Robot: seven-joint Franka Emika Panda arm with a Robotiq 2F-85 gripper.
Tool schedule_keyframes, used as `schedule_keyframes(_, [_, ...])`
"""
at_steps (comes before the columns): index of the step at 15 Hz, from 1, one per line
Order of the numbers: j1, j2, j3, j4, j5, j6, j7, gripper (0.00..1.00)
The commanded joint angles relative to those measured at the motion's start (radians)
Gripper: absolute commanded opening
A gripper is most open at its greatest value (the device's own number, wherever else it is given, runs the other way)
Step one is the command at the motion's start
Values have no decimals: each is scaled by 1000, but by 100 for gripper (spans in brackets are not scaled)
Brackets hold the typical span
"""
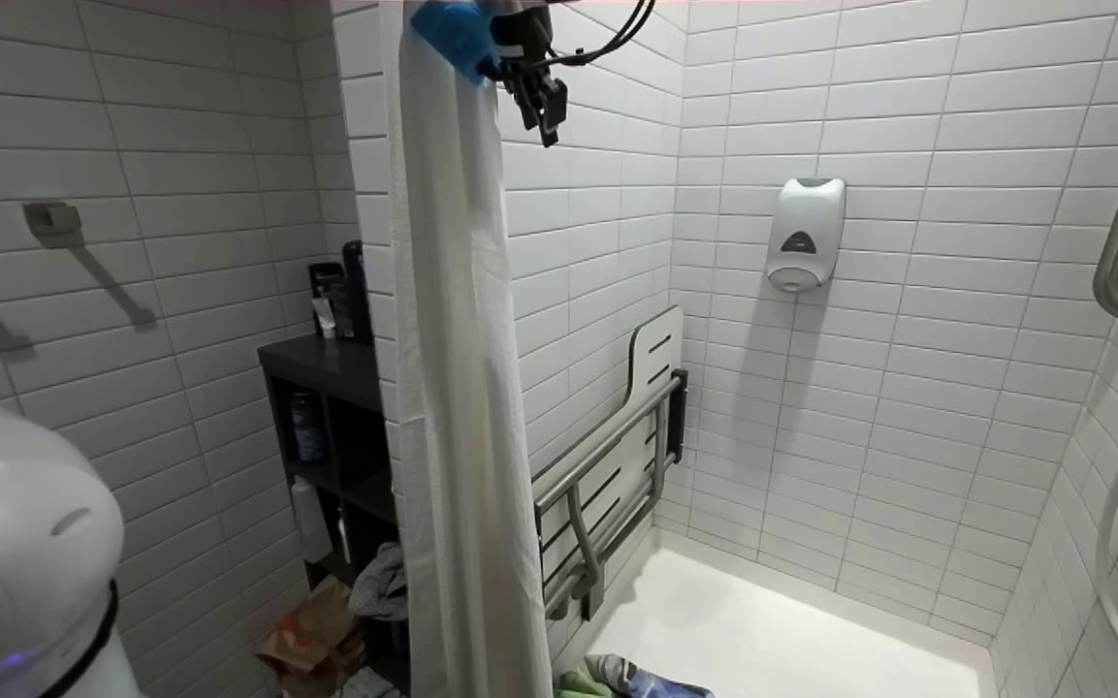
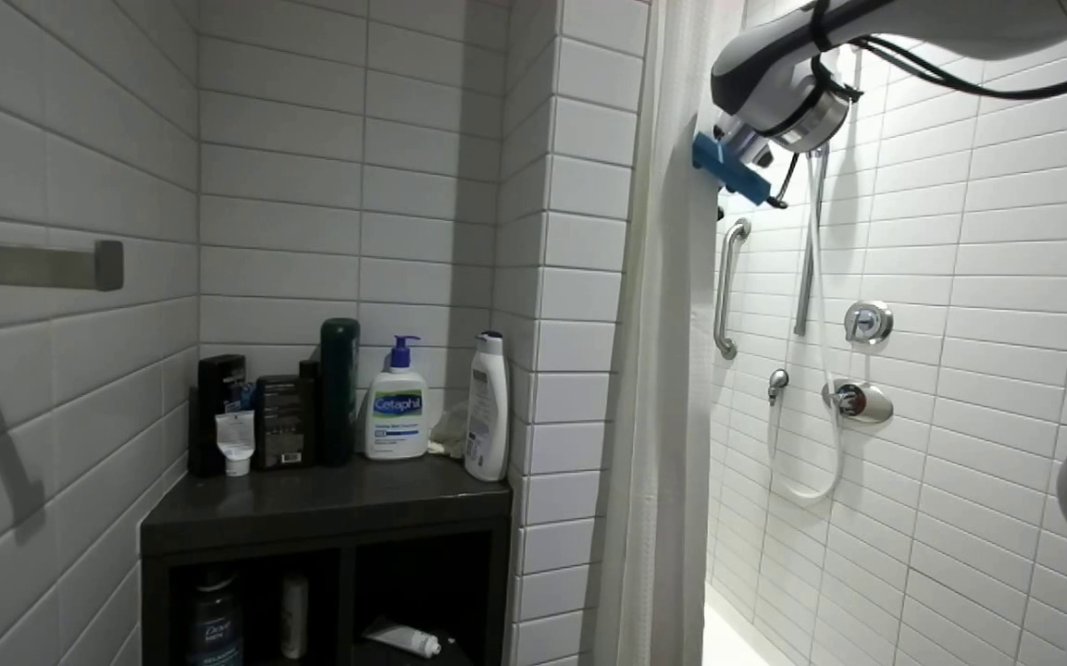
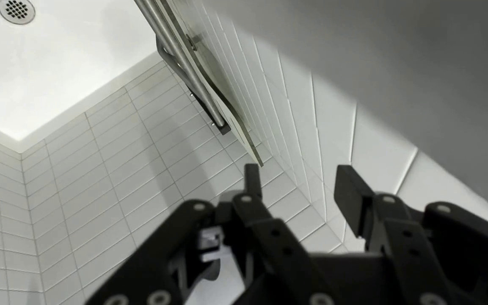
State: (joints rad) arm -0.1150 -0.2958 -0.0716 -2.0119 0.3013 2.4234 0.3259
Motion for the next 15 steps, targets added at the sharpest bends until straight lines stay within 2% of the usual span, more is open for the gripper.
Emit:
schedule_keyframes(1, [-21, -66, -23, -44, -16, -47, 17, 81])
schedule_keyframes(3, [-36, -100, -35, -59, -27, -85, 17, 95])
schedule_keyframes(4, [-45, -117, -37, -65, -42, -104, 17, 99])
schedule_keyframes(7, [-82, -185, -37, -76, -119, -211, 14, 100])
schedule_keyframes(12, [-209, -247, 0, -87, -413, -196, 49, 100])
schedule_keyframes(15, [-233, -271, -1, -73, -501, -246, 38, 100])
